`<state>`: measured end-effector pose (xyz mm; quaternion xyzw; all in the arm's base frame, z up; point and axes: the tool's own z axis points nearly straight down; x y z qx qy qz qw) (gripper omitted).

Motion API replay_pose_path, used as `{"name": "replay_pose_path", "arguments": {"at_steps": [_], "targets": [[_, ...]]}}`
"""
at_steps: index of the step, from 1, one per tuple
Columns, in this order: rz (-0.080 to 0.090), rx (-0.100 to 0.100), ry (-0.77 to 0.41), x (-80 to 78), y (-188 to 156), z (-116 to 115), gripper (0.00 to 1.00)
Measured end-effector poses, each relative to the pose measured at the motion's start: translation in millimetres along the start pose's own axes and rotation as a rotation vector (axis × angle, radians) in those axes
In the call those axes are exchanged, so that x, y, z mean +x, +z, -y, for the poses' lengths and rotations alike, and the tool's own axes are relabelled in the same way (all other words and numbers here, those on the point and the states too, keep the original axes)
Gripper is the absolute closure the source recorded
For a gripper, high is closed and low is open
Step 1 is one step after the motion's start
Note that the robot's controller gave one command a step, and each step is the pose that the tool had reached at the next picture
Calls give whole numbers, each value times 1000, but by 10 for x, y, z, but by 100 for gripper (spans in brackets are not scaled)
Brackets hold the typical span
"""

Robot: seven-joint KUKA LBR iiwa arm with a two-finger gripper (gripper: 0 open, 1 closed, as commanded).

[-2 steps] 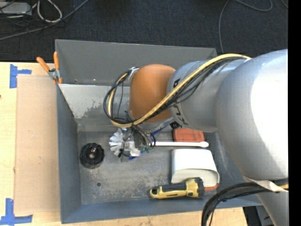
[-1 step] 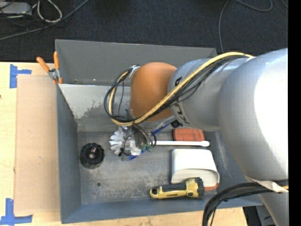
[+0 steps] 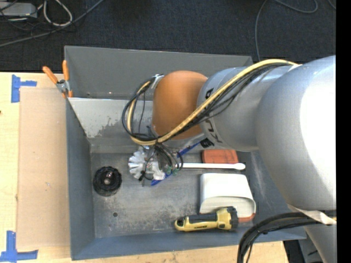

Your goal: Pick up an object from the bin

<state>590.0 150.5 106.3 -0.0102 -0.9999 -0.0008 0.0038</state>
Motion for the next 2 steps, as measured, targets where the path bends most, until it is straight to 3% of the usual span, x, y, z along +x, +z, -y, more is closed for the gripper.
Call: {"name": "replay_pose_path", "arguments": {"at_steps": [1, 2], "targets": [[0, 0, 1, -2, -41, 1, 100], [-13, 3, 2, 32, -296, 12, 100]]}}
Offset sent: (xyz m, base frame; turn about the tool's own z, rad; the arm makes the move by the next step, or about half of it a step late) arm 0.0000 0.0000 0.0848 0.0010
